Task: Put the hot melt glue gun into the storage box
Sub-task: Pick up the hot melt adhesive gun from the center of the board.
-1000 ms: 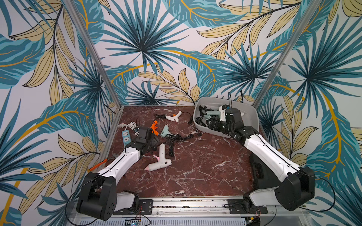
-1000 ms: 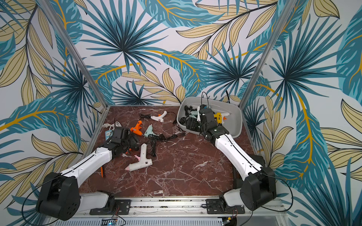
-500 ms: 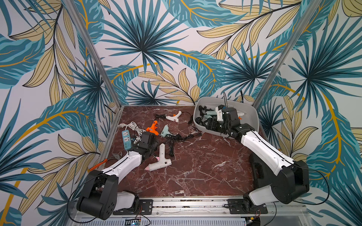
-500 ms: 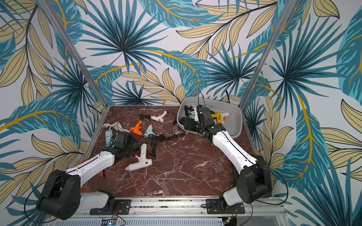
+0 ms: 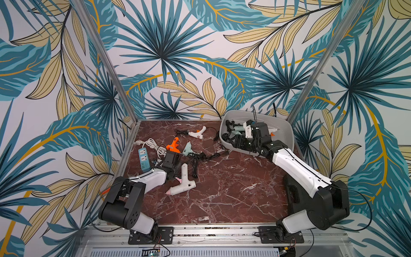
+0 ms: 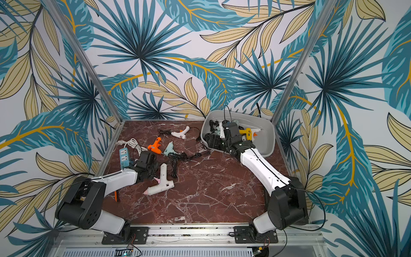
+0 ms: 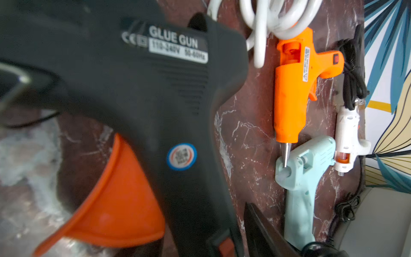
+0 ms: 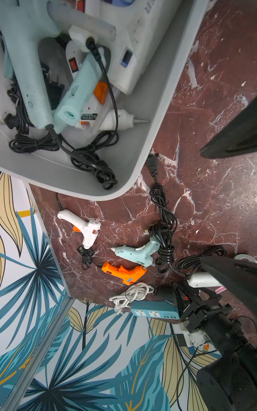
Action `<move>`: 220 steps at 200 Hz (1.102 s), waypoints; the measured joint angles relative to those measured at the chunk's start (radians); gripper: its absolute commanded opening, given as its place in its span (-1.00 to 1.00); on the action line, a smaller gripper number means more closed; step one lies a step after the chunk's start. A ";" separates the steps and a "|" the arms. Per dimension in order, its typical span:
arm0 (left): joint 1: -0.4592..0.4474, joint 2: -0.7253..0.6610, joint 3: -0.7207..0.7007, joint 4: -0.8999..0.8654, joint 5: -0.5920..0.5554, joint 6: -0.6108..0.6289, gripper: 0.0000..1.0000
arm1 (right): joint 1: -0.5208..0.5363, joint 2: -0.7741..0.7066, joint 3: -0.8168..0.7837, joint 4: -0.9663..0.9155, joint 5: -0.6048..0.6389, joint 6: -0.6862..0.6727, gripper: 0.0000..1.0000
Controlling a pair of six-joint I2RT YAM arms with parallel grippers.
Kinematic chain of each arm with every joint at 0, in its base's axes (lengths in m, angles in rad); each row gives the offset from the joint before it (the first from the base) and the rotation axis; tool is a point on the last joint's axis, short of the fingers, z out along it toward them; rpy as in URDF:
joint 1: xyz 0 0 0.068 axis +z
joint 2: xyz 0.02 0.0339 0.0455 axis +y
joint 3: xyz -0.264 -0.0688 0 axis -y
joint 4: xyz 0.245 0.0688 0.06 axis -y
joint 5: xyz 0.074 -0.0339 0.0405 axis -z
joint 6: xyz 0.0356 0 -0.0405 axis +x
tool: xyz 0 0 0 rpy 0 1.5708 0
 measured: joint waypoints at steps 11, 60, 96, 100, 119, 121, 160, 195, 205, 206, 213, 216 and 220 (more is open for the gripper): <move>0.000 0.008 0.000 0.015 0.001 -0.003 -0.05 | 0.000 0.007 0.000 0.002 -0.004 0.004 0.46; 0.000 0.024 0.004 0.044 0.008 -0.004 -0.62 | 0.000 0.018 0.000 0.008 -0.022 0.019 0.46; -0.006 0.018 0.038 0.018 0.004 0.042 -1.00 | 0.000 0.018 0.000 0.024 -0.029 0.025 0.46; -0.009 0.014 0.046 0.010 0.003 0.050 -1.00 | 0.000 0.018 0.000 0.026 -0.029 0.025 0.46; -0.028 -0.010 0.085 -0.029 -0.008 0.095 -1.00 | 0.000 0.018 0.000 0.030 -0.030 0.026 0.46; -0.031 -0.014 0.090 -0.033 -0.009 0.101 -1.00 | 0.000 0.018 0.000 0.031 -0.030 0.026 0.46; -0.065 -0.098 0.162 -0.084 -0.021 0.236 -1.00 | 0.000 0.018 0.000 0.049 -0.046 0.032 0.45; -0.069 -0.116 0.254 -0.089 0.060 0.465 -1.00 | 0.000 0.018 0.005 0.061 -0.082 0.035 0.46; -0.069 -0.116 0.277 -0.082 0.103 0.537 -1.00 | 0.000 0.019 0.017 0.061 -0.093 0.036 0.45; -0.069 -0.116 0.278 -0.081 0.105 0.543 -1.00 | 0.000 0.019 0.018 0.061 -0.094 0.036 0.45; -0.069 -0.116 0.293 -0.074 0.140 0.597 -1.00 | 0.000 0.020 0.031 0.061 -0.103 0.036 0.45; -0.069 -0.116 0.299 -0.071 0.158 0.623 -1.00 | 0.000 0.020 0.037 0.060 -0.106 0.037 0.45; -0.069 -0.116 0.305 -0.067 0.175 0.649 -1.00 | 0.000 0.020 0.043 0.061 -0.109 0.036 0.45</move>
